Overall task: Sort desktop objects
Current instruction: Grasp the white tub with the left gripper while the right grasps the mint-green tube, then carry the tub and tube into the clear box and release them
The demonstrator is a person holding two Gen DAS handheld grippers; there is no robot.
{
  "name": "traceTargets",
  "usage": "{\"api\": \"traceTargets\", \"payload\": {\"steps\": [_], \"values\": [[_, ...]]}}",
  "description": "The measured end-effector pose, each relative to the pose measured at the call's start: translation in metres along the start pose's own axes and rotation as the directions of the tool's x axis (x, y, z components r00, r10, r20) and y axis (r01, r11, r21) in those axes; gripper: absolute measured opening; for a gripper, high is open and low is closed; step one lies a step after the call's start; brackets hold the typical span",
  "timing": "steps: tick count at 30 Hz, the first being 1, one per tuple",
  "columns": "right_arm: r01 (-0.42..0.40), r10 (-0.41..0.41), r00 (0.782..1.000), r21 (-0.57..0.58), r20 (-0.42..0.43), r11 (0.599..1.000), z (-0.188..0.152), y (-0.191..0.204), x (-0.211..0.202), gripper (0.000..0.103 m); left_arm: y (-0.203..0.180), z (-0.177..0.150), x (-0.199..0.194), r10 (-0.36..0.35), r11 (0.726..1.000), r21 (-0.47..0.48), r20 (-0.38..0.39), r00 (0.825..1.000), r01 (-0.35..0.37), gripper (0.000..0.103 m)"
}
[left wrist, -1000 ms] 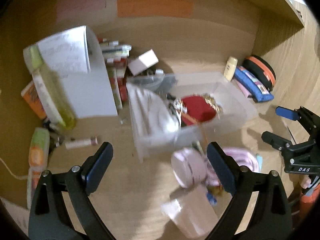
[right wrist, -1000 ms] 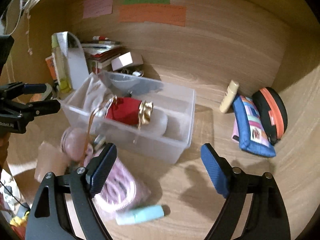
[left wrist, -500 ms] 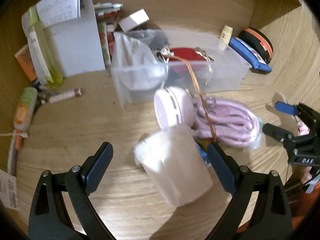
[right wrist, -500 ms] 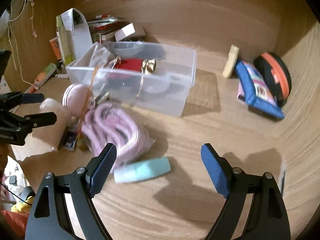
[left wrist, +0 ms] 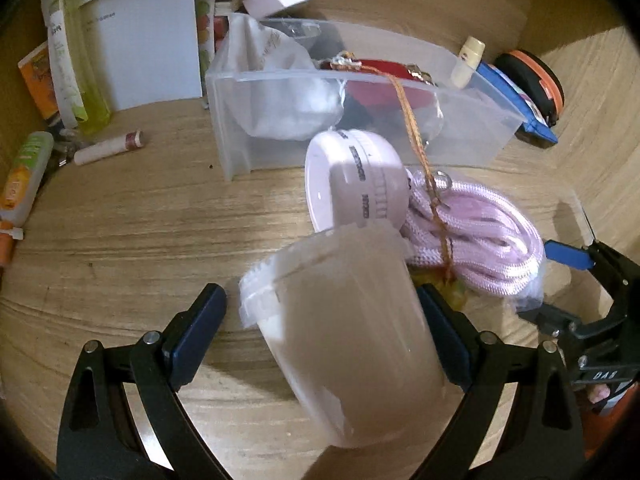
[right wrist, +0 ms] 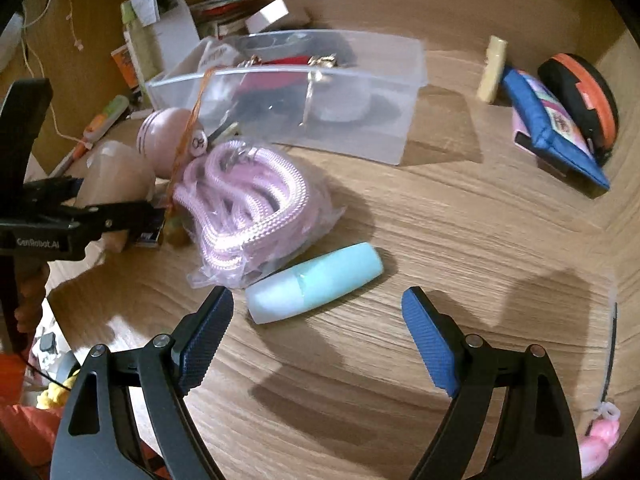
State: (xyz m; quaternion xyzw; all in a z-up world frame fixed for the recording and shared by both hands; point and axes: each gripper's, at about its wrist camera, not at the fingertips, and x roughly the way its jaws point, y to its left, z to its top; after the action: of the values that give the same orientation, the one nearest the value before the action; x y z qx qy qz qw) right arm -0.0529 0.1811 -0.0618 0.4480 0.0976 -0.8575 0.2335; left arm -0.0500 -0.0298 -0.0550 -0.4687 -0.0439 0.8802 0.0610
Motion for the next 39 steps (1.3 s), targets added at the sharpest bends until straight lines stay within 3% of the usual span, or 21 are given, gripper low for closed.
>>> {"api": "traceTargets", "payload": {"steps": [3, 6, 7, 9, 11, 13, 16, 26, 34, 39], "values": [[0.031, -0.031, 0.999, -0.034, 0.009, 0.999, 0.000, 0.005, 0.004, 0.084, 0.000, -0.002, -0.001, 0.010, 1.000, -0.004, 0.023, 1.000, -0.010, 0.095], [0.034, -0.033, 0.999, -0.040, 0.016, 0.999, -0.001, 0.004, 0.004, 0.082, 0.002, -0.004, -0.004, -0.017, 1.000, -0.016, 0.042, 0.999, 0.018, 0.084], [0.033, -0.033, 0.999, -0.040, 0.019, 0.999, -0.001, 0.002, 0.003, 0.078, 0.002, -0.004, -0.006, -0.032, 0.999, -0.019, 0.046, 0.998, 0.033, 0.077], [0.033, -0.032, 0.999, -0.038, 0.025, 0.999, -0.001, 0.000, 0.001, 0.067, 0.002, -0.004, -0.007, -0.029, 0.999, -0.025, 0.053, 0.998, 0.031, 0.075], [0.039, -0.038, 0.999, -0.029, 0.031, 0.999, -0.001, -0.003, -0.001, 0.047, 0.002, -0.005, -0.007, -0.023, 0.999, -0.031, 0.064, 0.998, 0.025, 0.075], [0.043, -0.042, 0.999, -0.022, 0.031, 0.999, 0.000, -0.005, -0.002, 0.034, 0.001, -0.006, -0.008, -0.016, 0.999, -0.033, 0.065, 0.998, 0.018, 0.074], [0.028, -0.028, 0.999, 0.002, 0.027, 1.000, 0.000, -0.012, -0.004, 0.024, 0.000, -0.006, -0.011, 0.006, 0.999, -0.040, 0.078, 0.997, -0.003, 0.072], [0.009, -0.008, 1.000, 0.064, -0.020, 0.998, 0.009, -0.030, -0.003, 0.024, 0.010, -0.005, -0.028, 0.005, 0.997, -0.073, 0.125, 0.992, 0.005, 0.068], [0.066, -0.066, 0.997, 0.004, -0.029, 0.998, 0.026, -0.023, 0.012, 0.029, 0.014, -0.004, -0.048, 0.013, 0.997, -0.078, 0.180, 0.984, 0.001, 0.067], [0.066, -0.065, 0.998, 0.014, -0.018, 0.998, 0.031, -0.026, 0.013, 0.023, 0.024, -0.002, -0.049, -0.008, 0.993, -0.115, 0.182, 0.983, 0.029, 0.067]]}}
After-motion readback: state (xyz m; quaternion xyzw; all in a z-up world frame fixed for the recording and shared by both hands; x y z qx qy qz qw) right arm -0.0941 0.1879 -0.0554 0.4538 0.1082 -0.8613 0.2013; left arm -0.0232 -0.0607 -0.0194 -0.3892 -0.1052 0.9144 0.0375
